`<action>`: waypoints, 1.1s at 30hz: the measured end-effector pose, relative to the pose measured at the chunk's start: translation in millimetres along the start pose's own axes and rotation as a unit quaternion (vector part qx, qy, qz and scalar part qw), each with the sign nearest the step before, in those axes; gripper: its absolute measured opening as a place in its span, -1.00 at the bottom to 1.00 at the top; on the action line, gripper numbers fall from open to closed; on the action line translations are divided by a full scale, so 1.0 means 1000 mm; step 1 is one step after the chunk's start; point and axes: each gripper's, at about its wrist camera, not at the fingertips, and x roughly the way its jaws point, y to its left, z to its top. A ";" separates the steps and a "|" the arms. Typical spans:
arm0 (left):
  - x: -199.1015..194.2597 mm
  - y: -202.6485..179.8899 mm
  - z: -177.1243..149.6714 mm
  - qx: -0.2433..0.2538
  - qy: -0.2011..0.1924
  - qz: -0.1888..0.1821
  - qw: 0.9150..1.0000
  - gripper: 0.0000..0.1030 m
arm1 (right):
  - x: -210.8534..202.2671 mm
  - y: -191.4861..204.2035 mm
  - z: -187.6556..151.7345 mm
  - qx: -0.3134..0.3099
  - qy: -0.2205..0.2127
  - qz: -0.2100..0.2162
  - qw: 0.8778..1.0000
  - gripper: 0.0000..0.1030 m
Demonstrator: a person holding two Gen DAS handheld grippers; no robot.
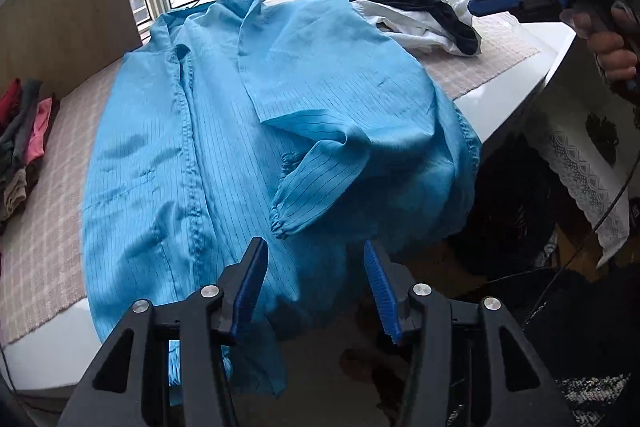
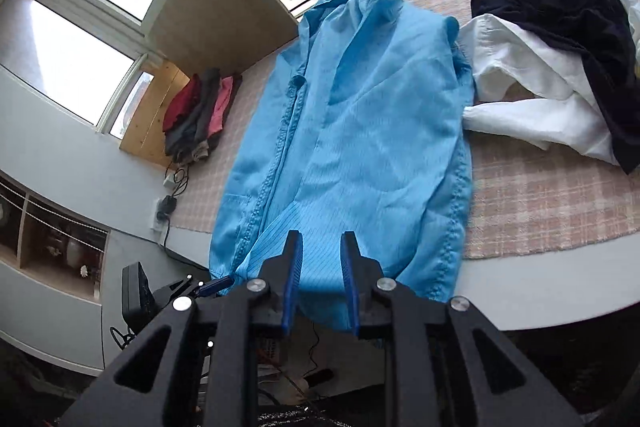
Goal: Fold clothes
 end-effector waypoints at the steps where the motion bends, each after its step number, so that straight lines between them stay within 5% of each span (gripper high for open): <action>1: 0.006 -0.003 0.005 0.022 0.004 0.013 1.000 -0.07 | -0.002 -0.006 -0.002 0.011 -0.001 0.000 1.000 -0.62; 5: 0.024 -0.014 0.026 0.079 -0.011 -0.007 0.997 -0.08 | -0.002 -0.017 -0.021 0.036 0.004 0.003 0.999 -0.62; 7: 0.031 -0.019 0.038 0.077 -0.004 -0.052 0.996 -0.42 | -0.001 -0.019 -0.031 0.035 0.005 -0.007 0.999 -0.62; 8: 0.035 -0.019 0.044 0.067 0.014 -0.076 0.995 -0.98 | -0.001 -0.020 -0.035 0.034 0.006 -0.013 0.999 -0.62; 11: 0.015 -0.009 0.049 0.015 0.019 -0.140 0.990 -0.98 | -0.004 -0.025 -0.043 0.033 0.005 -0.026 0.999 -0.62; 15: -0.037 0.036 0.035 -0.109 0.002 -0.282 0.953 -0.88 | -0.007 -0.032 -0.041 0.037 -0.002 -0.032 0.999 -0.62; 16: -0.042 0.046 0.026 -0.127 0.011 -0.276 0.953 -0.83 | -0.004 -0.034 -0.039 0.035 0.000 -0.033 0.999 -0.62; 17: -0.042 0.051 0.016 -0.131 0.029 -0.244 0.961 -0.50 | -0.002 -0.035 -0.036 0.033 0.001 -0.035 0.999 -0.62; 18: -0.039 0.052 0.007 -0.129 0.050 -0.202 0.970 0.07 | 0.002 -0.036 -0.033 0.029 0.003 -0.038 0.999 -0.62; 19: -0.037 0.054 -0.002 -0.126 0.071 -0.160 0.977 0.18 | 0.006 -0.037 -0.029 0.022 0.006 -0.046 0.999 -0.62; 22: -0.031 0.056 -0.025 -0.117 0.120 -0.053 0.984 0.04 | 0.017 -0.040 -0.011 0.004 0.005 -0.067 0.998 -0.62; 27: -0.034 0.031 0.002 -0.081 0.088 -0.037 0.992 0.07 | 0.032 -0.050 0.044 -0.029 -0.023 -0.114 0.993 -0.62; 33: -0.011 0.050 0.109 -0.059 0.038 -0.005 0.998 0.07 | 0.057 -0.064 0.121 -0.112 -0.045 -0.199 0.972 -0.62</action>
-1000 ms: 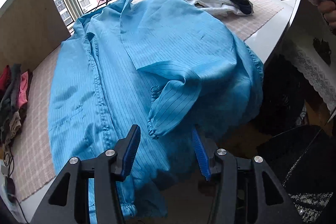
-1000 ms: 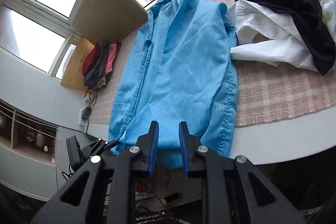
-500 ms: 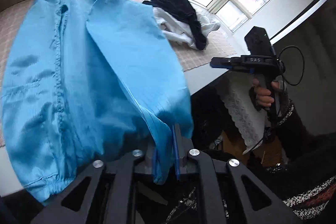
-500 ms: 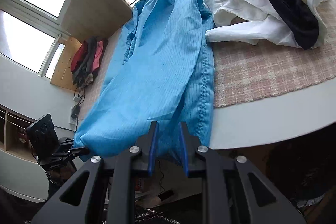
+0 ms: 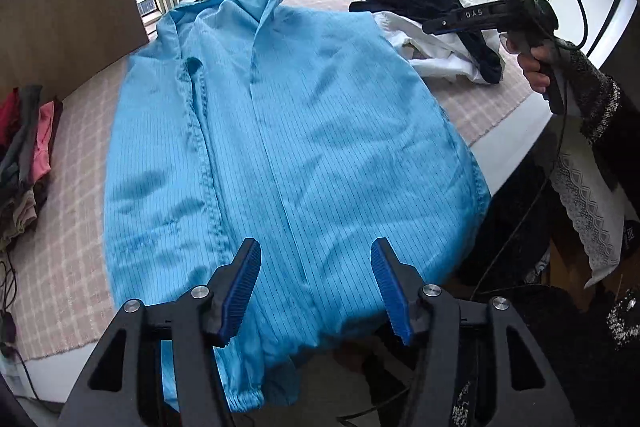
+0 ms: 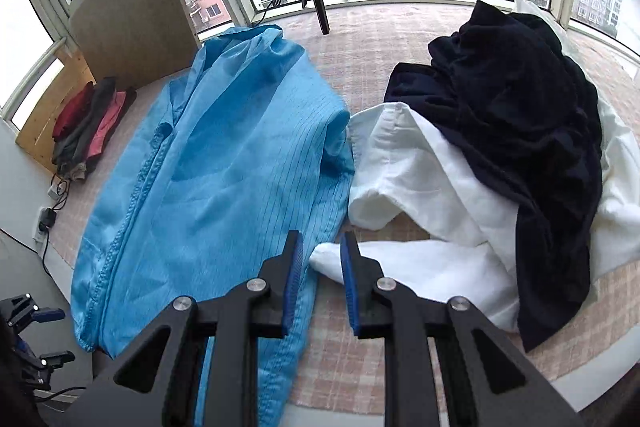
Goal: Fold clothes
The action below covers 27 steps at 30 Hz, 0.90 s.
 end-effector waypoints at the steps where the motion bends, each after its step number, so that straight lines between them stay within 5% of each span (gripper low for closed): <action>1: 0.007 0.004 0.024 0.004 -0.006 0.006 1.000 0.07 | 0.008 -0.003 0.009 -0.010 0.003 0.003 1.000 -0.62; 7: 0.083 0.024 0.168 0.028 -0.009 0.035 0.999 0.10 | 0.041 -0.017 0.035 -0.050 0.026 0.047 0.997 -0.62; 11: 0.152 0.025 0.235 0.041 0.021 0.036 0.998 0.17 | 0.055 -0.022 0.041 -0.081 0.035 0.070 0.994 -0.62; 13: 0.187 0.026 0.260 0.060 0.036 0.064 0.995 0.17 | 0.058 -0.025 0.042 -0.097 0.040 0.077 0.992 -0.62; 16: 0.226 0.038 0.279 0.068 0.056 0.096 0.991 0.12 | 0.061 -0.028 0.042 -0.123 0.045 0.080 0.988 -0.62; 17: 0.234 0.047 0.282 0.057 0.065 0.089 0.992 -0.33 | 0.062 -0.028 0.042 -0.133 0.046 0.077 0.987 -0.62; 18: 0.239 0.057 0.283 0.039 0.075 0.074 0.994 -1.00 | 0.064 -0.029 0.042 -0.142 0.048 0.074 0.986 -0.62; 21: 0.230 0.088 0.276 -0.001 0.071 0.035 0.997 -1.00 | 0.071 -0.031 0.046 -0.160 0.046 0.076 0.983 -0.61; 25: 0.213 0.116 0.262 -0.016 0.069 0.033 0.997 -1.00 | 0.083 -0.025 0.052 -0.192 0.039 0.079 0.977 -0.11; 27: 0.211 0.123 0.259 -0.024 0.071 0.018 0.997 -0.99 | 0.090 -0.018 0.054 -0.209 0.039 0.085 0.973 -0.11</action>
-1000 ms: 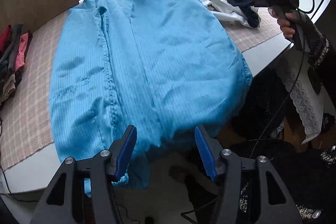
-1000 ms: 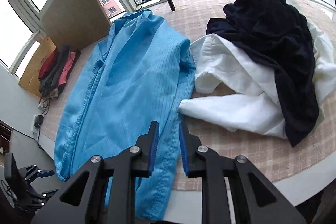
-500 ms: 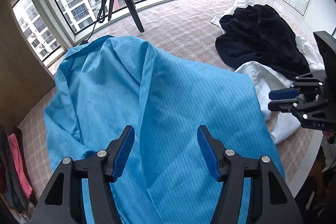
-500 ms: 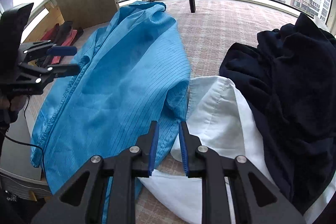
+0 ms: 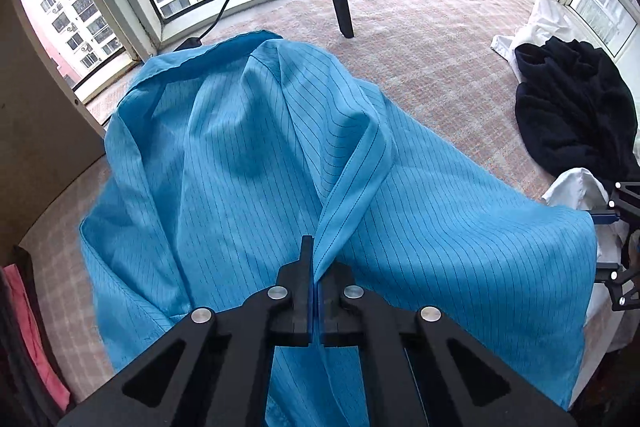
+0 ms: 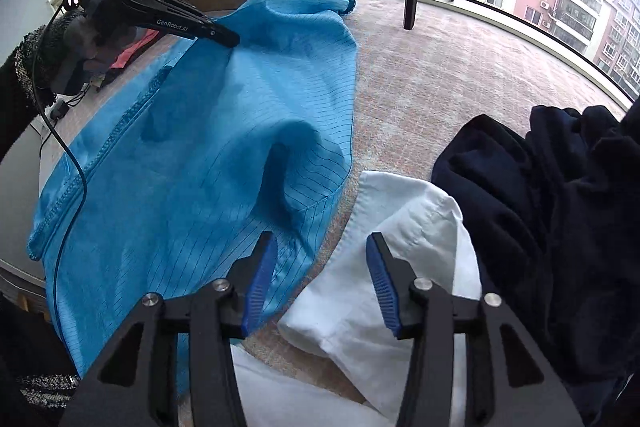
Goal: Fold clothes
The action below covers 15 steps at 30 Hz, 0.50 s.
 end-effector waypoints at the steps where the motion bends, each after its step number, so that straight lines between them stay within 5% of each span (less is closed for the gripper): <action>1: 0.000 0.001 0.000 0.001 0.001 -0.003 1.000 -0.99 | 0.003 0.003 0.003 -0.010 -0.001 0.002 1.000 -0.11; 8: 0.006 -0.007 0.005 0.014 0.009 -0.036 0.999 -0.93 | 0.041 0.019 0.020 -0.085 0.026 -0.069 0.994 -0.12; 9: 0.005 -0.005 0.004 0.007 0.010 -0.055 0.998 -1.00 | 0.038 0.015 0.020 -0.076 0.021 -0.071 0.994 -0.23; 10: 0.004 -0.003 0.002 -0.003 0.010 -0.083 0.996 -0.98 | 0.035 0.010 0.019 -0.067 0.016 -0.073 0.995 -0.96; 12: 0.007 0.001 -0.006 -0.022 0.018 -0.136 0.990 -0.96 | 0.026 0.000 0.017 -0.044 0.001 -0.074 0.996 -0.94; 15: 0.014 -0.007 -0.019 0.026 0.049 -0.122 0.991 -0.93 | 0.012 -0.018 0.009 -0.007 -0.011 -0.084 0.996 -0.95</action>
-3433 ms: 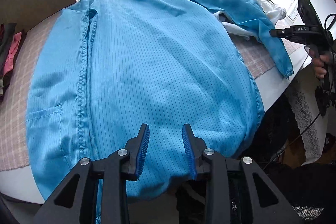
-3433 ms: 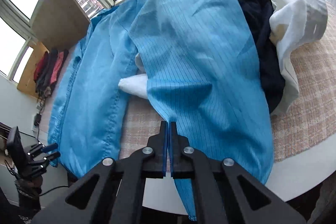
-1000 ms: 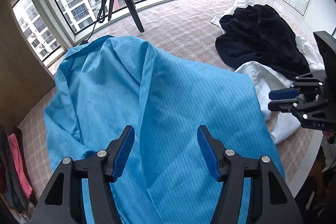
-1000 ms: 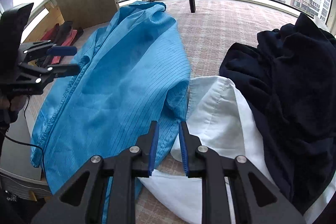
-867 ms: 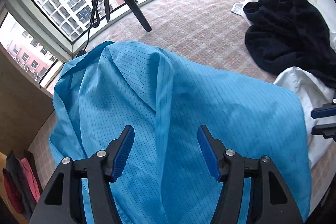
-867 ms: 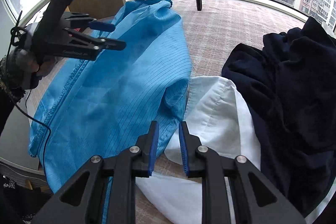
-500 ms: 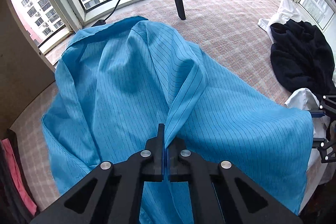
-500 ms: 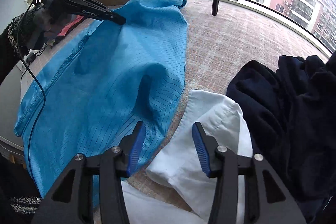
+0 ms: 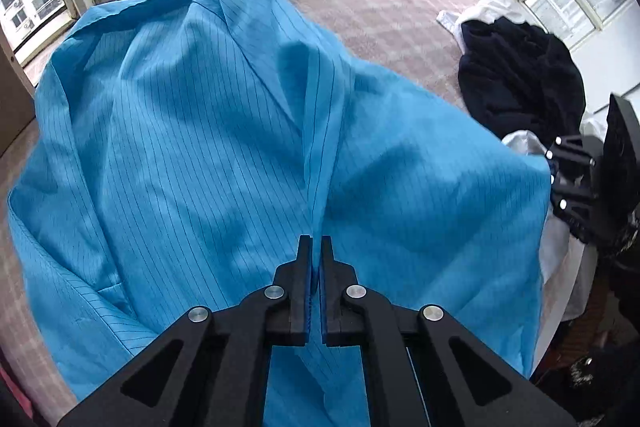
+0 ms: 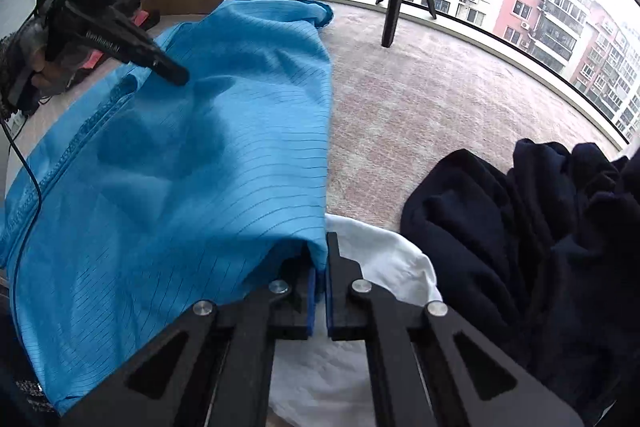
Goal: Fold clothes
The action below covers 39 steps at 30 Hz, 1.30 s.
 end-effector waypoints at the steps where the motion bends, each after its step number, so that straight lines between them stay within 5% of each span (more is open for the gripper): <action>1: -0.002 0.002 0.000 0.001 -0.002 0.000 1.000 -0.87 | -0.002 -0.004 -0.003 0.004 0.000 -0.007 1.000 -0.95; 3: -0.014 0.014 0.009 -0.022 -0.028 -0.005 0.999 -0.65 | 0.000 -0.006 -0.005 0.007 -0.001 -0.011 1.000 -0.95; 7: -0.029 0.040 0.058 -0.069 -0.059 0.024 0.996 -0.61 | -0.002 -0.006 -0.004 0.017 -0.011 -0.011 1.000 -0.95; 11: -0.029 0.034 0.118 -0.053 -0.073 0.055 0.994 0.07 | -0.001 -0.007 -0.003 0.028 -0.009 -0.003 1.000 -0.95; 15: 0.001 0.010 0.159 -0.009 -0.029 0.121 0.992 0.14 | 0.003 -0.008 -0.003 0.037 -0.004 0.000 0.999 -0.95; 19: 0.039 0.000 0.180 0.032 0.026 0.200 0.979 0.14 | 0.005 -0.007 -0.003 0.038 -0.002 0.000 0.999 -0.95; 22: 0.054 0.010 0.186 0.028 0.052 0.218 0.974 -0.20 | 0.006 -0.008 -0.004 0.037 -0.003 0.001 0.999 -0.95; 24: 0.056 0.019 0.187 0.011 0.058 0.199 0.978 -0.87 | 0.006 -0.008 -0.005 0.037 -0.003 0.001 0.999 -0.95; 26: 0.046 0.029 0.185 -0.004 0.041 0.179 0.983 -0.93 | 0.005 -0.008 -0.006 0.037 -0.004 -0.002 0.999 -0.95; 29: 0.013 0.048 0.173 -0.056 -0.017 0.101 0.993 -0.95 | 0.004 -0.009 -0.009 0.036 -0.004 -0.004 0.999 -0.96; 34: -0.035 0.079 0.153 -0.097 -0.145 0.026 0.984 -0.98 | -0.001 -0.017 -0.015 0.064 -0.017 -0.001 0.998 -0.98; 36: -0.029 0.092 0.158 -0.105 -0.173 0.023 0.979 -0.97 | 0.003 -0.022 -0.017 0.081 -0.017 0.001 0.997 -0.98; 39: 0.000 0.100 0.167 -0.116 -0.138 0.100 0.979 -1.00 | 0.010 -0.023 -0.017 0.089 -0.005 0.000 0.996 -0.98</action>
